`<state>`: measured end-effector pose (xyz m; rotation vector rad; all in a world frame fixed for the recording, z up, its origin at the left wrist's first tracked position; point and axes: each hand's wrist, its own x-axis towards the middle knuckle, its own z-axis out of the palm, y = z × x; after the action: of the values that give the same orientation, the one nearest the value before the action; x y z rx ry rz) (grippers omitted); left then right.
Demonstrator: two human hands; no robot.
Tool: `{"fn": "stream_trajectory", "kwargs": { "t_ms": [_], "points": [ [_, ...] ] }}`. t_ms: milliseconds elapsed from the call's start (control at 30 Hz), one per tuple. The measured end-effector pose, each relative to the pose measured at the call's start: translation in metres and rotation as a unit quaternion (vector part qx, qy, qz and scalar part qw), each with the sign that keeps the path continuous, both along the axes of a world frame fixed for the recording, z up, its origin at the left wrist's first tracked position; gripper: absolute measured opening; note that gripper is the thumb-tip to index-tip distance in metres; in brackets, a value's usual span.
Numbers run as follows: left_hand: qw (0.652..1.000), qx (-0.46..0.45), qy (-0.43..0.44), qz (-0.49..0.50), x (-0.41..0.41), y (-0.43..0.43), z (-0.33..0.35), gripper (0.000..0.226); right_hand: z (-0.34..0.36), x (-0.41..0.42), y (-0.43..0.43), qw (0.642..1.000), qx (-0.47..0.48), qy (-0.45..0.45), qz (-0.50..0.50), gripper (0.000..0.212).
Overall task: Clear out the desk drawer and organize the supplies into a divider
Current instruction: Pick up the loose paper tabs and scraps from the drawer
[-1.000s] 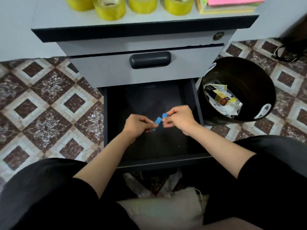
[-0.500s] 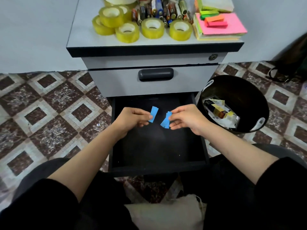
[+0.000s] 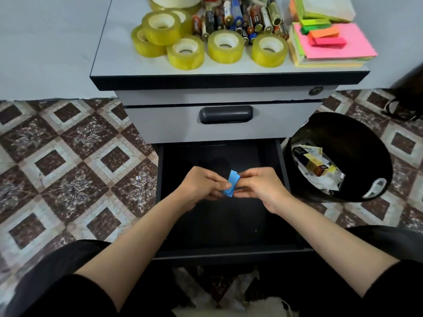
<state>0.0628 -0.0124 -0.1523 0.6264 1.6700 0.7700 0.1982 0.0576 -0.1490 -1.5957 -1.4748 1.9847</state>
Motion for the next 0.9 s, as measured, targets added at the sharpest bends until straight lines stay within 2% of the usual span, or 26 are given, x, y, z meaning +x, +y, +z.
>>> {"fn": "stream_trajectory", "kwargs": {
  "t_ms": [167, 300, 500, 667, 767, 900],
  "points": [
    [0.999, 0.02, -0.012, 0.025, -0.004, 0.002, 0.003, 0.003, 0.0, -0.004, 0.005, 0.999, -0.005, 0.03, 0.019, 0.019],
    [0.998, 0.044, 0.012, 0.051, -0.007, 0.005, 0.002, 0.002, 0.004, -0.007, 0.009, 0.997, -0.025, 0.076, 0.008, 0.014],
    [0.99, 0.095, 0.1, 0.005, -0.002, 0.005, -0.002, 0.01, 0.0, -0.01, 0.007, 0.999, 0.005, 0.039, -0.007, 0.011],
    [0.974, 0.139, 0.179, 0.029, 0.005, 0.006, -0.005, 0.021, 0.0, -0.01, 0.009, 0.998, 0.025, 0.05, -0.013, 0.007],
    [0.972, 0.143, 0.176, 0.064, 0.005, 0.005, -0.006, 0.028, -0.002, -0.01, 0.009, 0.998, 0.029, 0.05, -0.018, 0.006],
    [0.978, 0.134, 0.16, 0.015, 0.007, 0.004, -0.005, 0.031, -0.004, -0.011, 0.007, 0.999, 0.021, 0.036, -0.019, 0.008]
  ]
}}
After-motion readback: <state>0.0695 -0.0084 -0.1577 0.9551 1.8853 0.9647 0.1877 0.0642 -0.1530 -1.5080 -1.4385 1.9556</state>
